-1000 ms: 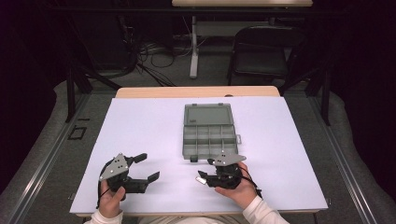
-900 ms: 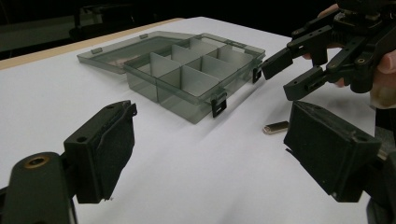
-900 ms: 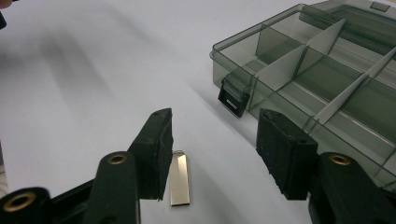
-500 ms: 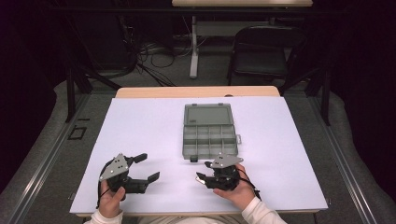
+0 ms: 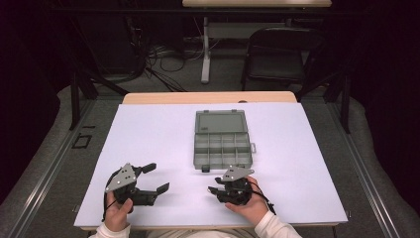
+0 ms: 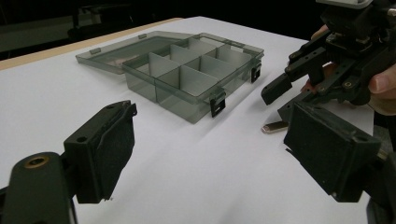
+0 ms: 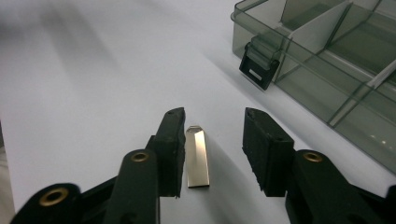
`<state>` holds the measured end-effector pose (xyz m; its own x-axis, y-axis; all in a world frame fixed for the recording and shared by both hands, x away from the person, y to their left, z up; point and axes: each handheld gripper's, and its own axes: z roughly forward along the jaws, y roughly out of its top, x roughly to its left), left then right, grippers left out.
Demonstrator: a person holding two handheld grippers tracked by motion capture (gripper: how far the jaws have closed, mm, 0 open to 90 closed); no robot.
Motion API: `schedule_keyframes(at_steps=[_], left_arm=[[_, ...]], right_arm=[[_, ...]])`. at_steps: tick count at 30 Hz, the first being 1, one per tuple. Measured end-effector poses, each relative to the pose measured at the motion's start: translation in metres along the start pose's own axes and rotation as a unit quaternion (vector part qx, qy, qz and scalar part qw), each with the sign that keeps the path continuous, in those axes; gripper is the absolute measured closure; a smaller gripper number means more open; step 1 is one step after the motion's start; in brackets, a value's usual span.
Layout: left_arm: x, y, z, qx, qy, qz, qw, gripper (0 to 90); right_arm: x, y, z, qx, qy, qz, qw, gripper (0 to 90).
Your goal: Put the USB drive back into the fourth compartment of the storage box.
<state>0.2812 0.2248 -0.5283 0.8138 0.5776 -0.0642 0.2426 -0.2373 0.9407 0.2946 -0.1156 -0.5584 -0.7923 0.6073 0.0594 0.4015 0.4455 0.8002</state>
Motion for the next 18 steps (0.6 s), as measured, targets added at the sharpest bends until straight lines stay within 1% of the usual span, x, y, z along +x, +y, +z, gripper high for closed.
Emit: schedule_keyframes(at_steps=[6, 7, 8, 11, 18], left_arm=[[0.0001, 0.0001, -0.0002, 0.0, 0.0, 0.0, 1.0, 15.6], [0.0001, 0.0, -0.0002, 0.0, 0.0, 0.0, 1.0, 15.6], [0.0003, 0.0001, -0.0003, 0.001, -0.003, 0.0, 1.0, 15.6], [0.0, 0.0, -0.0002, 0.0, 0.0, 0.0, 1.0, 15.6], [0.0004, 0.0001, -0.0004, 0.001, -0.002, 0.0, 1.0, 15.6]], right_arm=[[0.0022, -0.0031, 0.0024, 0.002, 0.008, -0.002, 1.0, 64.8], [0.0037, -0.0039, 0.0033, 0.001, 0.01, -0.004, 0.9999, 67.0], [0.0044, -0.0041, 0.0034, 0.001, 0.009, -0.005, 0.9999, 67.8], [0.006, -0.0049, 0.0047, 0.004, 0.01, -0.013, 0.9999, 69.8], [0.0061, -0.0065, 0.0062, 0.007, 0.009, -0.012, 0.9999, 72.9]])
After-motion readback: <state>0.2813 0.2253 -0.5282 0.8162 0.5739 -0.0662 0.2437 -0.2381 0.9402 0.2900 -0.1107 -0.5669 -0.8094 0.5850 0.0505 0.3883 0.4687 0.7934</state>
